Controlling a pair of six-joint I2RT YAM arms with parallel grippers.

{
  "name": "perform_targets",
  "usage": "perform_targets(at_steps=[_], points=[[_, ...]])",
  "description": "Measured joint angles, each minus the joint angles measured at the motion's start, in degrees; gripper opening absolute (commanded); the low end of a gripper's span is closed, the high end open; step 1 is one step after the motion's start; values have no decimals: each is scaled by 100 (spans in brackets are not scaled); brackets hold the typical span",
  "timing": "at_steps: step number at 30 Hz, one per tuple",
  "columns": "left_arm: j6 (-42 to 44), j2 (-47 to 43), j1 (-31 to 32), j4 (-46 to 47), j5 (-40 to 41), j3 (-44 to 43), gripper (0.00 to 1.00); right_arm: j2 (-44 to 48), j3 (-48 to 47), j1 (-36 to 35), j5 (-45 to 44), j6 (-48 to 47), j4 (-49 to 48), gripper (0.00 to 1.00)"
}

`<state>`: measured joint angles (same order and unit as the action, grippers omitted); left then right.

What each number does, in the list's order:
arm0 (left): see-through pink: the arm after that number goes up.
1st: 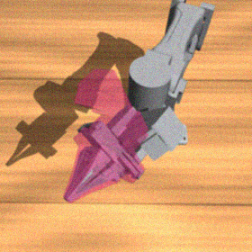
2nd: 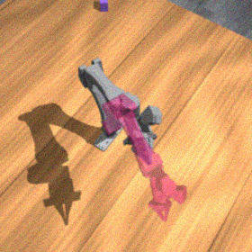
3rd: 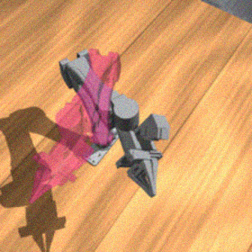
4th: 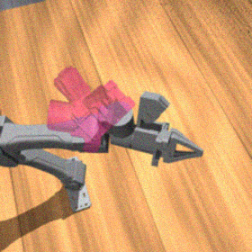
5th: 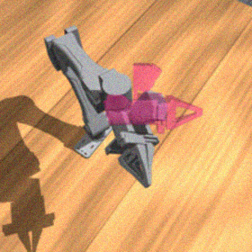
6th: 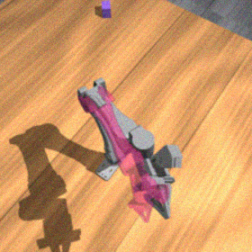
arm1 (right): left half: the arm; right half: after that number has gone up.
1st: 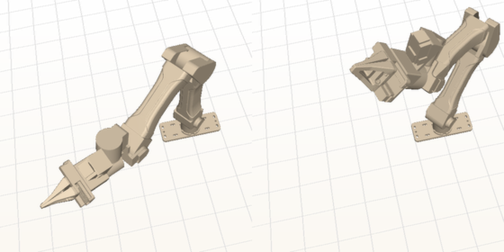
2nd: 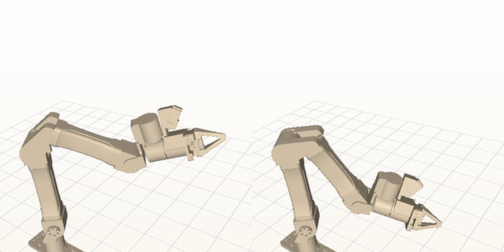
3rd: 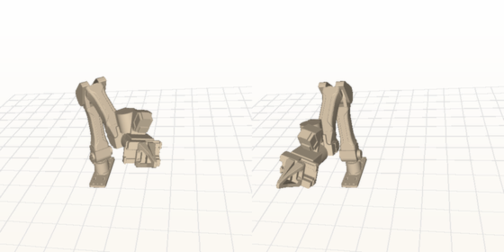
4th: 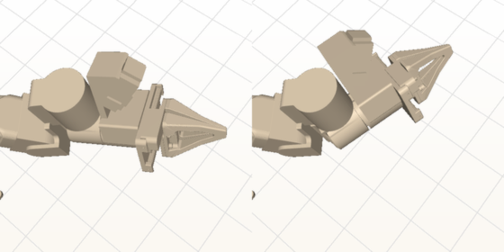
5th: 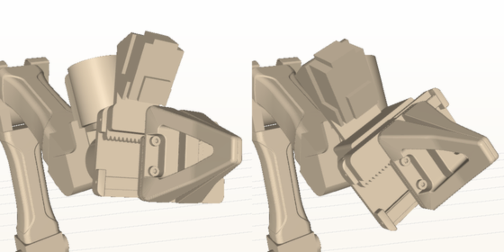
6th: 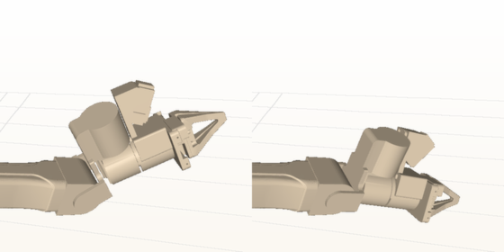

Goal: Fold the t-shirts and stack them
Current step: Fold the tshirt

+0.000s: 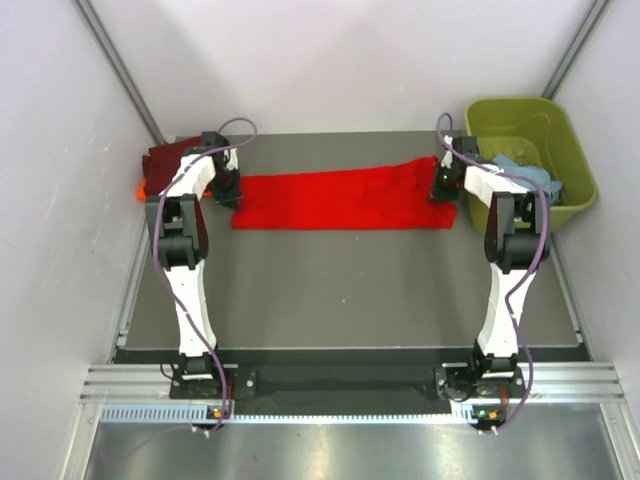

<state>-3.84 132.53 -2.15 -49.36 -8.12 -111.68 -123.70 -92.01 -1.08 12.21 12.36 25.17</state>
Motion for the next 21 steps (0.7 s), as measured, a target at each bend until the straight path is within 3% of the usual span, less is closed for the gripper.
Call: perform_targets(at_steps=[12,21], points=[[-72,-820,96,219,-227,1357,0,-776,-1231,-85,-120,-131,68,8],[-111,-1484,669,85,-291,2404,0,-1425,-2288,-203,-157,-122,92,8]])
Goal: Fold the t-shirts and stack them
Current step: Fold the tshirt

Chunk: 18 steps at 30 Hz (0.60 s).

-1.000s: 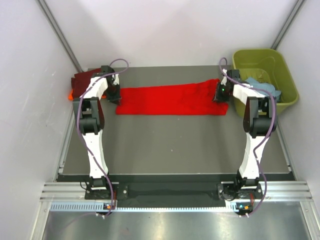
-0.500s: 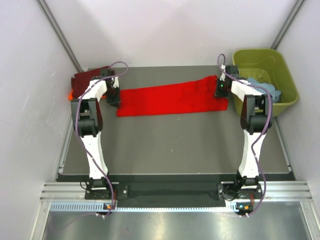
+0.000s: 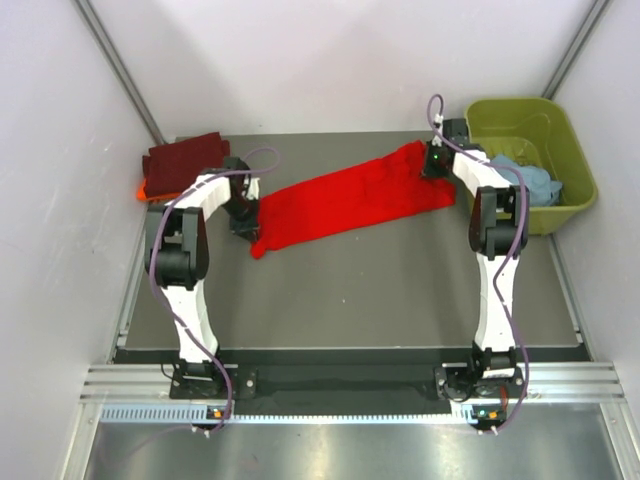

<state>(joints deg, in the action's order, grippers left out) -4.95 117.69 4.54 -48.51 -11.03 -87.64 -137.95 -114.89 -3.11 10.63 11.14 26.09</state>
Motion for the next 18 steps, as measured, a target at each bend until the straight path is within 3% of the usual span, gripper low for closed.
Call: perform_targets(at_steps=[11,14,15,18], points=[[-114,-758,328,-149,-92,962,0,-280,-625,-114,-4,66,-9,9],[-116,-968,321,-173,-63,1121,0,-282,-640,-151,-13,74,-42,27],[-114,-1040,321,-199,-33,1152,0,-282,-640,-166,-26,63,-33,46],[-111,-1244,317,-284,155,1167,4,-271,-621,-197,-90,44,-50,61]])
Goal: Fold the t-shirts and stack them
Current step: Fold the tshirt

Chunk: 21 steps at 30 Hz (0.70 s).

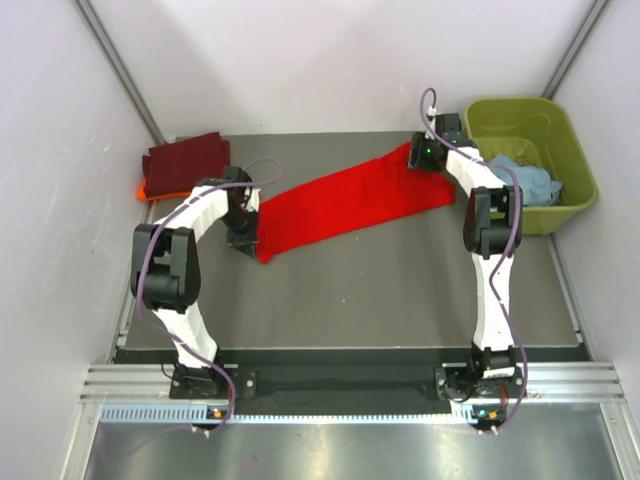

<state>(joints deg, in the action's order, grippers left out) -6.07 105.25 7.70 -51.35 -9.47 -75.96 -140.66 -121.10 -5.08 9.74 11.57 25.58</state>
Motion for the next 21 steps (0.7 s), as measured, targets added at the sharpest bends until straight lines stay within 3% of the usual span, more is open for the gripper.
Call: perform_targets(at_steps=[7,11,15,21], points=[[72,-136,-214,-157,363,-699,25,767,874,-2,-103,26,70,64],[116,260,-402,-122,492,-1325,39,1563,1440,50,-63,136,96,64],[131,1224,-546,-70,577,-2063,43,2208,2059,127,35,232,50,64],[168,2468,-697,-157,520,-3211,45,2415,2894,260,122,262,96,64]])
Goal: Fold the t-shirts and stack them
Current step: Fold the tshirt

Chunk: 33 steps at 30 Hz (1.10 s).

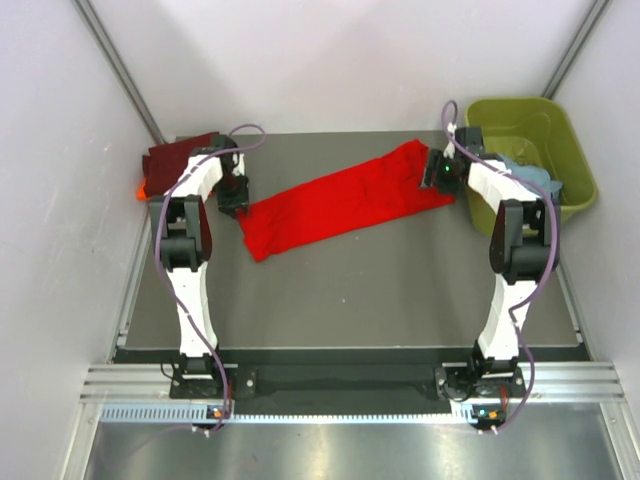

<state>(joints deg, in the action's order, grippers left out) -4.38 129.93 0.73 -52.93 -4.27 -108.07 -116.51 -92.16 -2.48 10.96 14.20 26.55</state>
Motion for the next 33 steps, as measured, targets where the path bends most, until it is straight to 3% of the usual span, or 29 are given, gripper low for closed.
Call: perform_targets(at_steps=[3,4,6,7,15,24,25,28,29,33], points=[[2,118,-24,50,-22,-236,41,24,400,42,28,0,59,64],[2,162,-26,70,-33,-260,24,35,522,50,28,0,63,64],[-15,203,-26,63,-15,-269,5,105,750,52,33,0,79,64],[-15,203,-33,68,-48,-269,0,173,887,52,33,2,63,64],[-20,61,-37,240,-129,-4,0,557,1532,109,26,190,-7,64],[-48,-109,-140,361,-225,302,0,-144,680,129,46,518,-216,59],[-50,-118,-153,363,-240,315,0,-216,612,129,50,546,-232,56],[-42,-162,-168,361,-232,376,0,-350,459,129,59,577,-269,33],[-42,-190,-175,358,-225,420,0,-393,404,129,50,577,-275,19],[-37,-372,-192,341,-184,704,0,-595,240,127,33,533,-289,10]])
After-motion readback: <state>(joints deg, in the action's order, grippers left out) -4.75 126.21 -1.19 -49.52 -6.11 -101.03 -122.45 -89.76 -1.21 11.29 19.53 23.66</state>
